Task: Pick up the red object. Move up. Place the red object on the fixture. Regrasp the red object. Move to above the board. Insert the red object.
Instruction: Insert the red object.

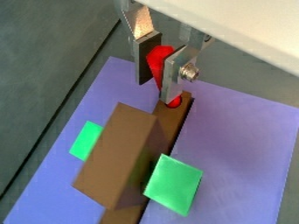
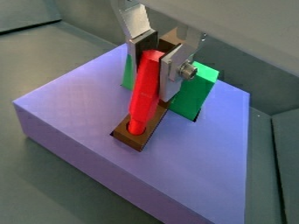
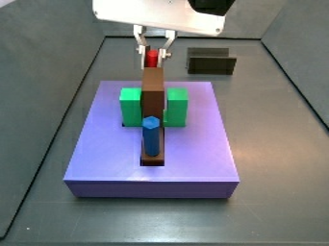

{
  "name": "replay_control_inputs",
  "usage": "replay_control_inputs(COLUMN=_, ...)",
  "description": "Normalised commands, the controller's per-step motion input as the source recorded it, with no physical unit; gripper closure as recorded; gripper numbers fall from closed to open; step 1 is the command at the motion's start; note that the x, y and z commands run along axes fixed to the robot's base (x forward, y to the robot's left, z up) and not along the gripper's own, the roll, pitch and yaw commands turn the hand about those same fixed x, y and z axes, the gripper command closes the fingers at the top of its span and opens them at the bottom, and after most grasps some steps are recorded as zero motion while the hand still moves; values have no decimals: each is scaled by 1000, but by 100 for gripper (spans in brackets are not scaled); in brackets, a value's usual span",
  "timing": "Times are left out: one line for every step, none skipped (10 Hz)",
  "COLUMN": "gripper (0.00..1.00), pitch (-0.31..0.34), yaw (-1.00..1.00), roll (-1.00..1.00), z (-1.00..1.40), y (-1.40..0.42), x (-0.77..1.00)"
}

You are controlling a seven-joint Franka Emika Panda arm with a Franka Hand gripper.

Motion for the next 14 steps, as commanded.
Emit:
replay_control_inputs(gripper=100, pitch=7, yaw=149, roll=143, z=-200, y=20, x=0)
replay_control_inputs(gripper=100, pitch=0, yaw=131, roll=104, z=-289, y=0, x=9)
replay_control_inputs(gripper=100, pitch=-13, yaw=100, roll=40, z=-403, y=0, x=0)
replay_control_inputs(gripper=100, pitch=-134, yaw=114, roll=27, z=-646, y=0, x=0)
replay_control_inputs(gripper=100, pitch=-107, yaw=54, roll=-21, z=-551, y=0, x=51)
replay_control_inputs(gripper=100, pitch=-70, yaw=0, roll=-104, z=-531, y=0, x=183)
replay_control_inputs(gripper=100, pitch=-59, yaw=-11, roll=-181, z=-343, y=-17, x=177)
replay_control_inputs(gripper=100, pitch=-77, yaw=-11, roll=-251, z=-220, y=-17, x=171)
replay_control_inputs(gripper=100, pitch=-91, yaw=0, roll=-223, z=-369, y=-9, x=169)
replay_control_inputs(gripper=100, pitch=-86, yaw=0, roll=0, z=-540, y=0, x=51)
replay_control_inputs(gripper=100, pitch=-134, yaw=0, roll=44, z=-649, y=0, x=-29)
replay_control_inputs(gripper=100, pitch=-170, yaw=-17, roll=0, z=-666, y=-226, x=-377)
replay_control_inputs(gripper=100, pitch=-239, yaw=-29, roll=10, z=-623, y=-291, x=-491)
replay_control_inputs(gripper=100, pitch=-113, yaw=0, roll=4, z=-671, y=23, x=0)
